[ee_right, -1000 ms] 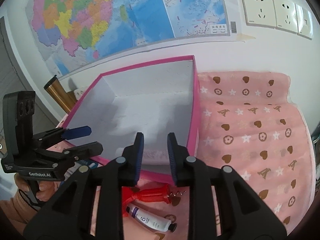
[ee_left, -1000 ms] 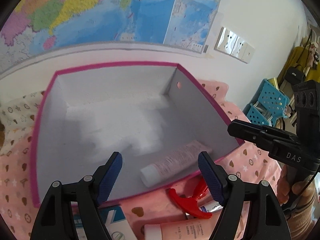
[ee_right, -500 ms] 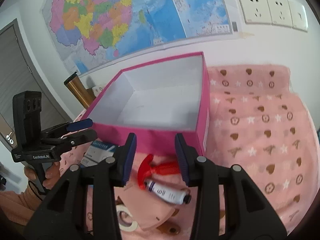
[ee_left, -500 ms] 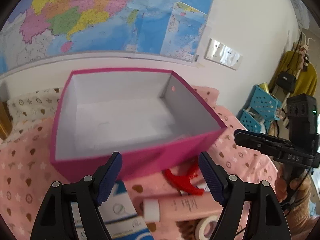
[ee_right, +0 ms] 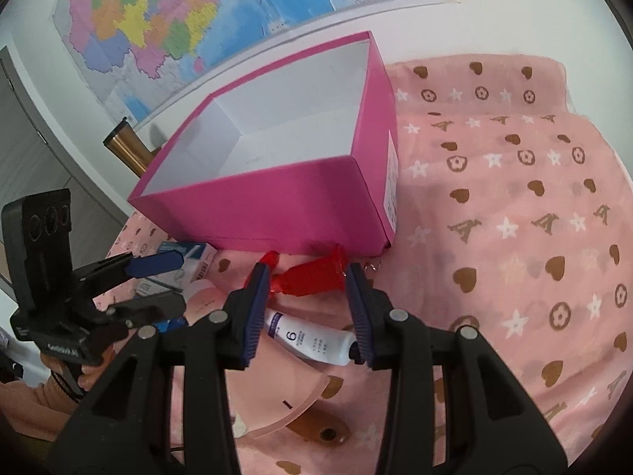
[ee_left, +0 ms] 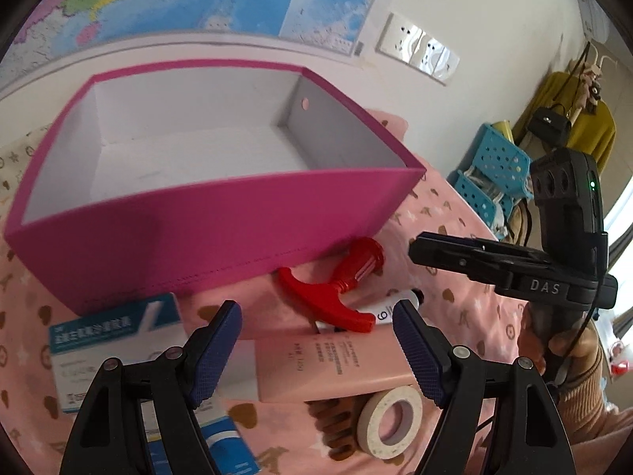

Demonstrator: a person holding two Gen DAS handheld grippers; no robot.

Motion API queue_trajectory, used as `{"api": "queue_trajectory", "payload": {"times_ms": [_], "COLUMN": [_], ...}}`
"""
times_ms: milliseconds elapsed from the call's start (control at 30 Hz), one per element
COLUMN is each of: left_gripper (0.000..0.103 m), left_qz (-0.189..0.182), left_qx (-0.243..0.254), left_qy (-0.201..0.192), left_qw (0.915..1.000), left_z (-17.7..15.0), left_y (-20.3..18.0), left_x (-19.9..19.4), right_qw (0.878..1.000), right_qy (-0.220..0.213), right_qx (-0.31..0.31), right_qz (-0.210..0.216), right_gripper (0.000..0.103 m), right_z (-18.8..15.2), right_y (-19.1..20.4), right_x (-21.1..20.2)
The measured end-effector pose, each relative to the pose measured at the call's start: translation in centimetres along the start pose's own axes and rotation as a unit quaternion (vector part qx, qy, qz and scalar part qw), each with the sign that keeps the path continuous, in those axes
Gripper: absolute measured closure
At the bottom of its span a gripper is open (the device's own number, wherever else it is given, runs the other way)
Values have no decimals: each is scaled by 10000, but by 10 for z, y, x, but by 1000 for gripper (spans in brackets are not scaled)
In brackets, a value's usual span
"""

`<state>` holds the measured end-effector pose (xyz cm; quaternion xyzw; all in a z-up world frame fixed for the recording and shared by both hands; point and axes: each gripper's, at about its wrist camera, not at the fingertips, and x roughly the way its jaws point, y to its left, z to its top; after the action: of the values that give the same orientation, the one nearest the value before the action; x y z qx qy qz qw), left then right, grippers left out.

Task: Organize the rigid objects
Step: 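Move the right gripper down to the red plastic T-handled piece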

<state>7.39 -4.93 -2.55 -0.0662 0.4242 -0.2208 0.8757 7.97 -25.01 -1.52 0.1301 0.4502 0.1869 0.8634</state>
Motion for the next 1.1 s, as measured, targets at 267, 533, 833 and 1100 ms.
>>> {"api": "queue_trajectory", "payload": {"times_ms": [267, 533, 833, 1100], "left_gripper": [24, 28, 37, 38], "left_qz": [-243, -407, -496, -520], "left_qx": [-59, -82, -112, -164], "left_qy": [318, 569, 761, 854], "left_qw": [9992, 9975, 9958, 9948], "left_z": [-1, 2, 8, 10], "left_y": [-5, -9, -5, -4], "left_x": [21, 36, 47, 51], "right_qw": [9998, 9993, 9989, 9989], "right_qy": [193, 316, 410, 375], "right_qx": [-35, -132, -225, -264], "right_qz": [-101, -177, -78, -23], "right_gripper": [61, 61, 70, 80], "right_z": [-2, 3, 6, 3], "right_y": [-5, -7, -7, -7], "right_x": [21, 39, 46, 44]}}
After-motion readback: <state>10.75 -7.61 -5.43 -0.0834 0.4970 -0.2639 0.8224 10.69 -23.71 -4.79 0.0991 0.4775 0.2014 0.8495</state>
